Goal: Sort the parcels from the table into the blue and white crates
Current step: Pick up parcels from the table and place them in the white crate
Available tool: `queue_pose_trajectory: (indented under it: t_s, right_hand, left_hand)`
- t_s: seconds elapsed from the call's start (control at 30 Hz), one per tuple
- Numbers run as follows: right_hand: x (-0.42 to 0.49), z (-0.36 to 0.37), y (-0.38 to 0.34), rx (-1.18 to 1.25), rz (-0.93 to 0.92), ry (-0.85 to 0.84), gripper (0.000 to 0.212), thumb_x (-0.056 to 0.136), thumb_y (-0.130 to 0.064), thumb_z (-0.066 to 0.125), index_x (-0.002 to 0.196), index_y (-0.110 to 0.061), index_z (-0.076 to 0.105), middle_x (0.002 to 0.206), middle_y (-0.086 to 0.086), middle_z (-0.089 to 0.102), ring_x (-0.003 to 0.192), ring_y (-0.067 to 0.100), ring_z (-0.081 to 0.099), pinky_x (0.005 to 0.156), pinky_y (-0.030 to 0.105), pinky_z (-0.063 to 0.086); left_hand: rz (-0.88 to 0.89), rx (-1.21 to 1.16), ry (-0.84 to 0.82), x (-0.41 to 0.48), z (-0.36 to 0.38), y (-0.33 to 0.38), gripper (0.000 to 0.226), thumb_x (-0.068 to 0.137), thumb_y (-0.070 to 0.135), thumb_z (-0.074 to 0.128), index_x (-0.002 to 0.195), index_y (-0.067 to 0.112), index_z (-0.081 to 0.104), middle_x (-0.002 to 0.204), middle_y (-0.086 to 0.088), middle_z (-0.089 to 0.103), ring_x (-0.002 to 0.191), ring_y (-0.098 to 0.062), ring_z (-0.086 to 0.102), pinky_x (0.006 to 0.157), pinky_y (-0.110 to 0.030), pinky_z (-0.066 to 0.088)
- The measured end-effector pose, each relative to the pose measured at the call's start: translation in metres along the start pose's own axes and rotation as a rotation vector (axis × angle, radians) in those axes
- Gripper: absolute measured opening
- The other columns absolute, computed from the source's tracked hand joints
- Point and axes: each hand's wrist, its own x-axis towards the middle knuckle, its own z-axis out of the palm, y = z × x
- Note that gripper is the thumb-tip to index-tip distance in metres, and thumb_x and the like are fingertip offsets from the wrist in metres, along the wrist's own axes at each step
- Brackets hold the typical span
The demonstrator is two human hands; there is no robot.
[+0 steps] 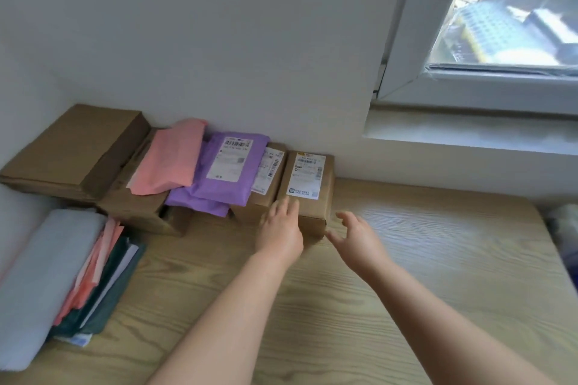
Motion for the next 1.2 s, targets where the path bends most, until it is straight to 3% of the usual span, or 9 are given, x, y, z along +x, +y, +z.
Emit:
queue_pose_trajectory:
  t_s: [0.17,0.33,0.47,0.67,0.8,0.93,1.03,1.1,1.2]
  right_hand:
    - [0.035,0.015,-0.027,0.038,0.105,0.015,0.056,0.099,-0.039,0.053,0.148,-0.017,0.037,0.143,0.010,0.051,0.130,0.027,0.048,0.103,0.036,0.040]
    - [0.053,0.021,-0.042,0.075,0.175,-0.003,0.057,0.100,-0.032,0.050,0.152,-0.019,0.029,0.144,0.013,0.050,0.128,0.032,0.051,0.098,0.038,0.042]
    - [0.045,0.022,-0.042,0.058,0.166,0.003,0.052,0.099,-0.018,0.046,0.148,-0.020,0.032,0.131,0.014,0.059,0.109,0.033,0.061,0.087,0.039,0.050]
    - [0.014,0.021,-0.025,0.017,0.130,-0.026,0.040,0.096,-0.017,0.053,0.134,-0.018,0.039,0.120,0.010,0.060,0.088,0.024,0.055,0.069,0.032,0.041]
    - [-0.013,0.022,-0.011,0.036,0.145,-0.039,0.033,0.093,-0.024,0.059,0.119,-0.018,0.041,0.110,0.005,0.058,0.093,0.026,0.058,0.075,0.037,0.048]
    - [-0.048,0.016,0.007,0.015,0.163,-0.070,0.031,0.090,-0.029,0.062,0.108,-0.016,0.041,0.105,0.008,0.061,0.091,0.028,0.061,0.071,0.036,0.046]
    - [-0.068,0.011,0.023,-0.017,0.193,-0.107,0.031,0.090,-0.031,0.062,0.107,-0.014,0.041,0.103,0.009,0.064,0.094,0.030,0.062,0.078,0.038,0.050]
    - [-0.077,0.008,0.034,-0.006,0.222,-0.134,0.040,0.090,-0.034,0.065,0.115,-0.012,0.042,0.113,0.011,0.064,0.102,0.030,0.061,0.083,0.036,0.048]
    - [-0.088,0.007,0.048,0.092,0.271,-0.216,0.069,0.089,-0.032,0.069,0.144,-0.007,0.035,0.132,0.013,0.058,0.117,0.028,0.058,0.093,0.032,0.044]
  left_hand:
    - [0.121,0.171,-0.008,0.030,-0.001,-0.015,0.070,0.097,0.008,0.043,0.158,0.010,0.009,0.166,-0.009,0.011,0.151,-0.024,0.017,0.122,-0.036,0.014]
    - [0.177,0.378,0.004,0.033,0.010,-0.014,0.071,0.092,0.012,0.048,0.156,0.007,0.017,0.161,-0.012,0.022,0.144,-0.027,0.027,0.119,-0.042,0.017]
    - [0.205,0.357,0.030,0.032,0.012,-0.017,0.064,0.093,0.014,0.046,0.154,0.010,0.024,0.159,-0.011,0.026,0.142,-0.027,0.028,0.118,-0.042,0.017]
    - [0.190,0.207,0.012,0.011,0.013,-0.017,0.050,0.090,0.006,0.043,0.139,0.016,0.049,0.152,-0.011,0.038,0.134,-0.028,0.038,0.114,-0.038,0.022]
    - [0.124,0.029,-0.049,-0.014,0.023,-0.008,0.038,0.094,0.008,0.040,0.129,0.015,0.055,0.140,-0.006,0.042,0.119,-0.029,0.042,0.100,-0.040,0.041]
    - [0.022,-0.024,-0.075,-0.057,0.028,0.008,0.029,0.099,0.013,0.040,0.124,0.015,0.053,0.131,-0.005,0.046,0.113,-0.029,0.049,0.086,-0.038,0.042]
    - [-0.156,-0.149,-0.060,-0.081,0.031,0.020,0.028,0.097,0.012,0.044,0.124,0.016,0.046,0.129,-0.003,0.046,0.107,-0.034,0.059,0.076,-0.038,0.042]
    - [-0.268,-0.254,-0.032,-0.092,0.037,0.023,0.030,0.096,0.016,0.049,0.126,0.016,0.043,0.134,-0.004,0.044,0.109,-0.033,0.060,0.079,-0.039,0.045]
    - [-0.455,-0.464,-0.088,-0.104,0.050,0.021,0.055,0.095,0.029,0.059,0.144,0.014,0.038,0.147,-0.009,0.042,0.126,-0.031,0.053,0.098,-0.036,0.044]
